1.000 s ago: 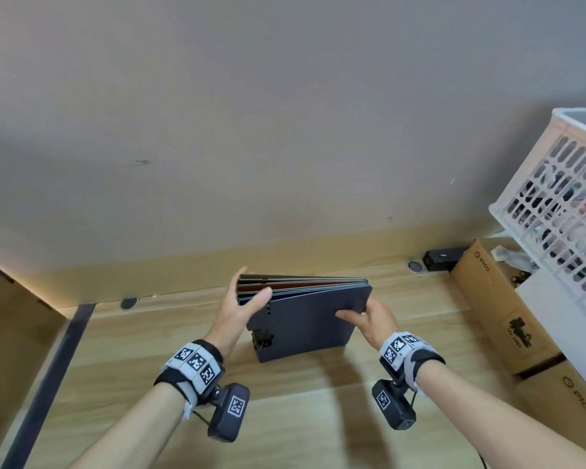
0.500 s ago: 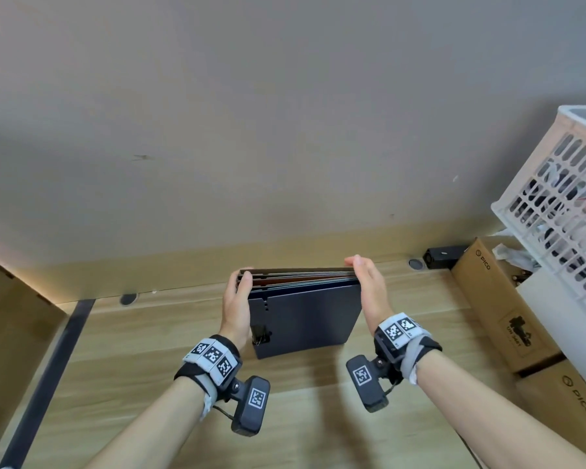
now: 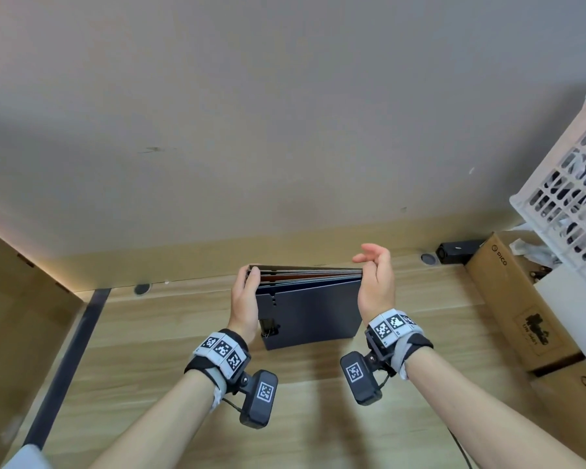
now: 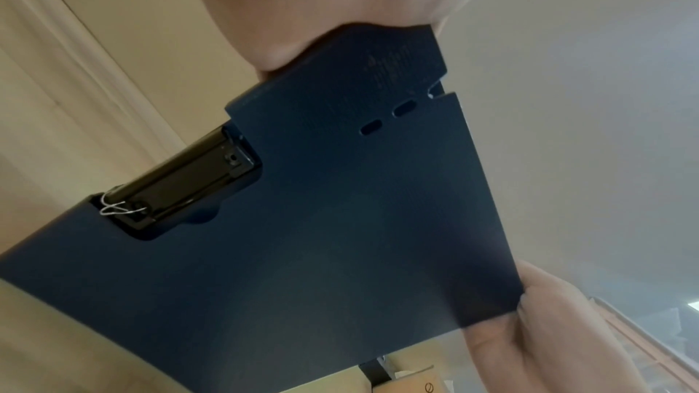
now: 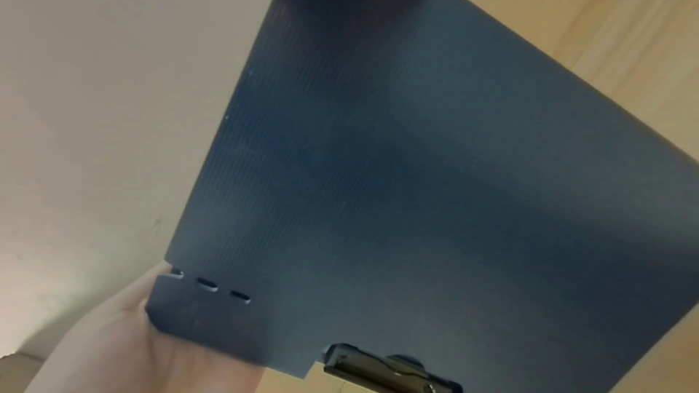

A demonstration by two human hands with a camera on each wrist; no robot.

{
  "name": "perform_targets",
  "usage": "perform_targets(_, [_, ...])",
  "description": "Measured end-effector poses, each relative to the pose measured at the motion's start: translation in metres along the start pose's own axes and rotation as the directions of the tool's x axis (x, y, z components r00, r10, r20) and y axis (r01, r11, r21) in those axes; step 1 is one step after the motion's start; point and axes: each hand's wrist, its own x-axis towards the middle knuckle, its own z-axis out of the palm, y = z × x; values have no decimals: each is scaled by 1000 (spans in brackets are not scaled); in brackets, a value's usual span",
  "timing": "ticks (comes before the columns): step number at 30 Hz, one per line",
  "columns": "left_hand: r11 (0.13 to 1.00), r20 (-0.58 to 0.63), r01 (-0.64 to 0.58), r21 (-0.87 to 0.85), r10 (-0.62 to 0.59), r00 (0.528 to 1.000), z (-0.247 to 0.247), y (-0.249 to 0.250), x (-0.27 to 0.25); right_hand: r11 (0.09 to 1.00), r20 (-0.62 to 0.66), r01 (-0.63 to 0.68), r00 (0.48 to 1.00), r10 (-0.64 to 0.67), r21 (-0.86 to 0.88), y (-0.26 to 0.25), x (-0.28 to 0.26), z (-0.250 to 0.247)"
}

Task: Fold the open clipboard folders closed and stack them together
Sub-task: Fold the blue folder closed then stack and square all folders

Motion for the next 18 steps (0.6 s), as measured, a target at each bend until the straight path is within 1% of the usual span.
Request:
perform_targets(3, [999,29,-47,27,46,999,-5,-4,0,990,-7,-62,998,63,123,0,1,2])
perform_targets(4, [997,39,-70,28,69,997,-7,-5,-1,989,3,-63,998,64,134,0,0,2])
perform_targets(6, [993,44,-114,38,113,993,-12,-9,-1,995,14,-35,999,34,92,2,-3,3])
perform_targets(8, [989,57,-134,58,131,990,-17,-11,0,1000,12,-12,1000,11,11,4,-6,5])
perform_targets(11, [986,100,-118,116,106,989,-22,-10,4,999,19,6,1000,-5,-43,1,-2,8])
perform_targets(13, [969,101,-129,211,109,989,-24,-7,8,996,25,21,1000,-19,-81,-2,3,9])
perform_targets(15, [911,113,-208,357,179,977,-27,2,12,992,24,21,1000,-18,-122,-6,6,12])
perform_targets(16, [857,160,-283,432,236,959,-29,8,13,990,19,17,1000,-15,-138,-8,6,14])
perform_targets(17, [775,236,-371,511,289,928,-31,14,15,988,12,14,1000,-13,-152,-9,7,15])
perform_targets(18, [661,337,-463,590,319,886,-32,19,16,986,7,12,1000,-11,-168,-9,7,16])
